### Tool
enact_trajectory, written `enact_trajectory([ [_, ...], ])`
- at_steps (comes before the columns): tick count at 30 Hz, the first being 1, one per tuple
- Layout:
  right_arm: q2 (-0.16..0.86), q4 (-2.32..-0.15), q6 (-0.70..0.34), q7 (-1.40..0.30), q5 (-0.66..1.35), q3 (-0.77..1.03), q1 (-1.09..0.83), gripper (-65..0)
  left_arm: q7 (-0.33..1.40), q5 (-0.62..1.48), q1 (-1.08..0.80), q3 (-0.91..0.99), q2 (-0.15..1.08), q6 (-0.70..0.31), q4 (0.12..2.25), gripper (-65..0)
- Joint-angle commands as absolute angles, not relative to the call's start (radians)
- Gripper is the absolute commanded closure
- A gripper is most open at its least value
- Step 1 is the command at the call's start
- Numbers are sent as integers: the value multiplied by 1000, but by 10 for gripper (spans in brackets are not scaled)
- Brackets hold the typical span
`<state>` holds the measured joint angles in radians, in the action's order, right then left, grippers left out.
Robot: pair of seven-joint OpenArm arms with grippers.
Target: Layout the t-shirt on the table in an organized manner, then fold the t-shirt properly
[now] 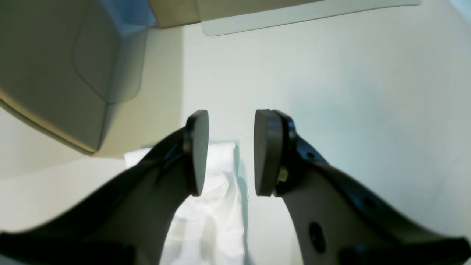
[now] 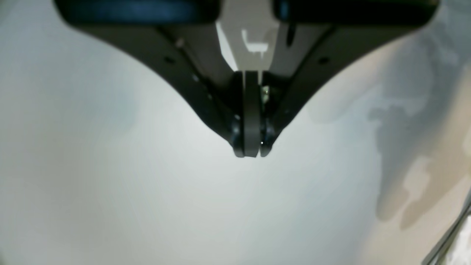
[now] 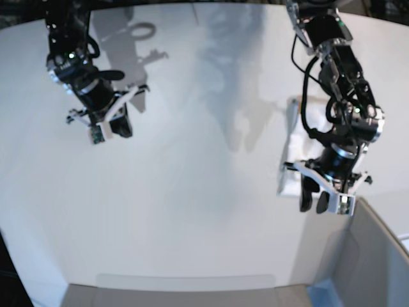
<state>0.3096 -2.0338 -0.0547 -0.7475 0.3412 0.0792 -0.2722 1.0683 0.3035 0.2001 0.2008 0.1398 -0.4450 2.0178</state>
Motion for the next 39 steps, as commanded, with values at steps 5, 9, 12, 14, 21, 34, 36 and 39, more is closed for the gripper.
enact_trajectory([
  [5,318,-2034,-58,-723,344,84,-254,0,1038,331,236,197,143,-452,2035,-248],
  [9,320,-2009,-58,-723,344,85,-242,0,1072,458,236,203,150,-630,2035,-309],
  [12,320,-2008,-58,-723,344,85,-239,0,1115,473,245,205,150,-698,2034,-316],
  [14,320,-2008,-58,-723,344,82,-232,0,1127,475,251,203,148,-698,2034,-316],
  [21,320,-2008,-58,-723,344,82,-223,0,1127,475,251,203,147,-698,2032,-316],
  [34,320,-2006,-58,-723,344,84,-226,0,1175,470,251,297,96,-698,2025,0],
  [36,320,-2006,-58,-723,344,84,-226,0,1175,470,251,331,81,-644,2022,0],
  [39,320,-2006,-58,-723,344,84,-228,0,1171,472,248,337,79,-598,2022,0],
])
